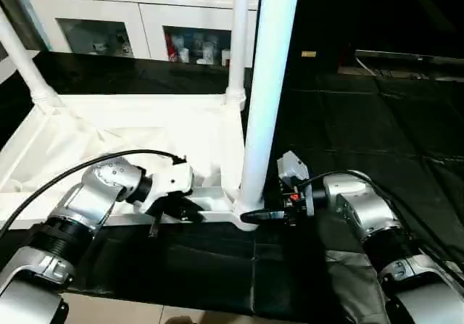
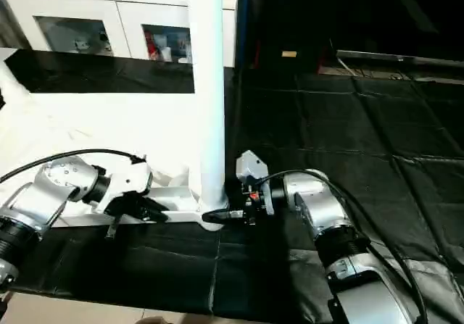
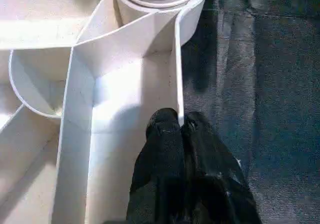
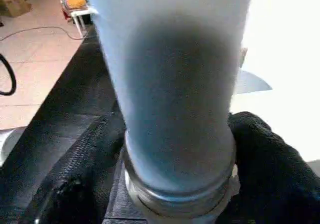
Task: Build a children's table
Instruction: Rotate leg to tighten
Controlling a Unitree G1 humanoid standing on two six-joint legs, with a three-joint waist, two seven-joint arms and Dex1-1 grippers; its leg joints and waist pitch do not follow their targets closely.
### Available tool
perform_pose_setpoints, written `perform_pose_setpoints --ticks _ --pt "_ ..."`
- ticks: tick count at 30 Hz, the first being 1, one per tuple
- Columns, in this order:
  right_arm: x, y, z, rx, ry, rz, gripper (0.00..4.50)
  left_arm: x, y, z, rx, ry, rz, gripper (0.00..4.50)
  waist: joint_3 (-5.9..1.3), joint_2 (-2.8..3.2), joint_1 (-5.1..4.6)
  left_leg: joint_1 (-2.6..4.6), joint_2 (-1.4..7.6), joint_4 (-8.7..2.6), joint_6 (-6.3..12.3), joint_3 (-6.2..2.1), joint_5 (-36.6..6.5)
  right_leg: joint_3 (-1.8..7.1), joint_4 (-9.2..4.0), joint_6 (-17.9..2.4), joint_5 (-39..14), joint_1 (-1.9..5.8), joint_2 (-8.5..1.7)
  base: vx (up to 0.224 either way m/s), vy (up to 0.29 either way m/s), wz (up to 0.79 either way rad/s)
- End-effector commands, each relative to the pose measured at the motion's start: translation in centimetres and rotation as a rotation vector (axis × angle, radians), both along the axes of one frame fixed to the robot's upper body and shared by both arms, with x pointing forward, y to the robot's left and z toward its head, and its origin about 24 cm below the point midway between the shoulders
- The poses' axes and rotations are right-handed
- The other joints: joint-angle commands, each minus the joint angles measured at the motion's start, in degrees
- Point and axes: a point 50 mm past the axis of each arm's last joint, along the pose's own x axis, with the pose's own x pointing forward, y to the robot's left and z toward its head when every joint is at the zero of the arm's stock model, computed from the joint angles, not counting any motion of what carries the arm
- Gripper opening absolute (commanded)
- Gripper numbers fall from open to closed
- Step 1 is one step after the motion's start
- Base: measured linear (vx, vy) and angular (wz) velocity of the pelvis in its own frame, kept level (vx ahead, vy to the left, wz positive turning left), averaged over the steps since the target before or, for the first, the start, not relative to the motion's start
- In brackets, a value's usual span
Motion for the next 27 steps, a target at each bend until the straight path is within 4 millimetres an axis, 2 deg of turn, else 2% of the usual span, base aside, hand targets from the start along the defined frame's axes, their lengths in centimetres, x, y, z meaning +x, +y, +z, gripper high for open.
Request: perform_pose_setpoints --ticks 1,4,13,15,16,17,18,20,21,23,24,25,26,27 --pt "0.4 0.0 0.5 0.003 -0.008 0.010 3.07 -0.4 -0.9 0.2 -0.001 -0.005 -0.085 0.00 -4.04 0.21 -0.31 0.37 3.27 -3.58 3.53 -0.91 -5.6 3.83 -3.60 -11.1 -8.3 3.38 -5.88 0.000 0.000 0.00" --pt "0.4 0.1 0.5 0.005 0.000 0.013 2.81 -0.5 -0.8 0.2 0.000 -0.003 -0.084 0.00 -4.08 0.22 -0.32 0.40 3.26 -3.53 3.55 -0.89 -5.5 3.85 -3.52 -11.2 -8.0 3.37 -5.88 0.000 0.000 0.00" --pt "0.0 0.3 0.1 0.024 0.024 0.025 2.72 -0.4 -0.7 0.0 -0.002 0.008 -0.073 0.00 -4.13 0.22 -0.29 0.33 3.22 -3.45 3.80 -0.89 -5.0 3.84 -3.43 -11.3 -7.4 3.42 -5.89 0.000 0.000 0.00" --pt "-0.1 0.3 0.0 0.035 0.034 0.019 2.72 -0.4 -0.6 -0.2 -0.001 0.013 -0.057 0.00 -4.11 0.45 -0.31 0.42 3.25 -3.45 3.65 -0.90 -5.4 3.85 -3.51 -11.2 -7.8 3.34 -5.85 0.000 0.000 0.00" --pt "-0.2 0.5 -0.2 0.057 0.049 -0.004 2.72 -0.2 -0.5 -0.4 0.004 0.024 -0.020 0.00 -4.11 0.36 -0.35 0.42 3.23 -3.47 3.59 -0.87 -5.5 3.87 -3.54 -11.2 -7.9 3.40 -5.82 0.000 0.000 0.00" --pt "-0.3 1.0 -0.4 0.090 0.071 -0.051 2.72 0.2 -0.6 -0.7 0.003 0.031 0.048 0.00 -4.08 1.08 -0.36 0.47 3.30 -3.49 3.26 -0.93 -6.2 3.86 -3.67 -11.2 -8.2 3.26 -5.81 0.000 0.000 0.00" --pt "-0.2 1.3 -0.6 0.096 0.072 -0.090 2.72 0.6 -0.8 -0.8 -0.014 0.026 0.096 0.00 -4.06 0.85 -0.39 0.59 3.32 -3.53 3.12 -0.89 -6.3 3.85 -3.77 -11.1 -8.1 3.25 -5.72 0.000 0.000 0.00" --pt "-0.2 1.5 -0.7 0.097 0.071 -0.122 2.72 0.9 -1.1 -0.9 -0.031 0.022 0.132 0.00 -3.79 0.72 -0.48 0.67 3.14 -3.76 1.84 -0.99 -8.7 3.79 -4.27 -10.5 -12.3 3.42 -5.92 0.000 0.000 0.00" --pt "-0.1 1.7 -0.9 0.095 0.070 -0.151 2.72 1.1 -1.3 -0.9 -0.046 0.021 0.158 0.00 -3.72 0.95 -0.53 0.83 3.23 -3.86 1.38 -1.05 -9.3 3.82 -4.35 -10.2 -13.5 3.31 -6.00 0.000 0.000 0.00" --pt "0.0 3.2 -2.3 0.076 0.116 -0.337 2.72 2.4 -2.9 -0.9 -0.116 -0.013 0.320 0.00 -3.34 0.83 -0.88 1.08 3.10 -4.12 0.48 -1.10 -11.6 3.80 -5.07 -9.1 -18.3 3.22 -6.02 0.000 0.000 0.00" --pt "0.0 3.6 -2.7 0.076 0.132 -0.376 2.72 2.7 -3.4 -0.9 -0.130 -0.019 0.358 0.00 -3.10 1.06 -1.15 1.52 3.03 -4.30 -0.60 -1.30 -13.9 3.67 -5.63 -8.2 -22.4 2.97 -6.08 0.000 0.000 0.00" --pt "0.0 4.2 -2.8 0.096 0.151 -0.413 2.72 3.1 -3.9 -0.9 -0.145 -0.029 0.403 0.00 -3.05 1.35 -1.22 1.82 2.75 -4.30 -0.89 -1.46 -15.3 3.62 -6.13 -7.1 -25.9 3.14 -6.35 0.000 0.000 0.00" --pt "0.3 5.5 -3.1 0.121 0.202 -0.505 2.72 3.5 -5.1 -1.1 -0.169 -0.036 0.486 0.00 -2.87 1.23 -1.65 1.78 2.84 -4.54 -0.95 -1.55 -16.2 3.56 -6.33 -6.6 -27.2 3.16 -6.32 0.000 0.000 0.00" --pt "0.3 5.5 -3.1 0.121 0.202 -0.505 2.72 3.5 -5.1 -1.1 -0.169 -0.036 0.486 0.00 -2.67 1.18 -2.01 1.85 2.85 -4.62 -1.11 -1.57 -17.1 3.45 -6.52 -6.3 -28.2 3.04 -6.20 0.000 0.000 0.00"
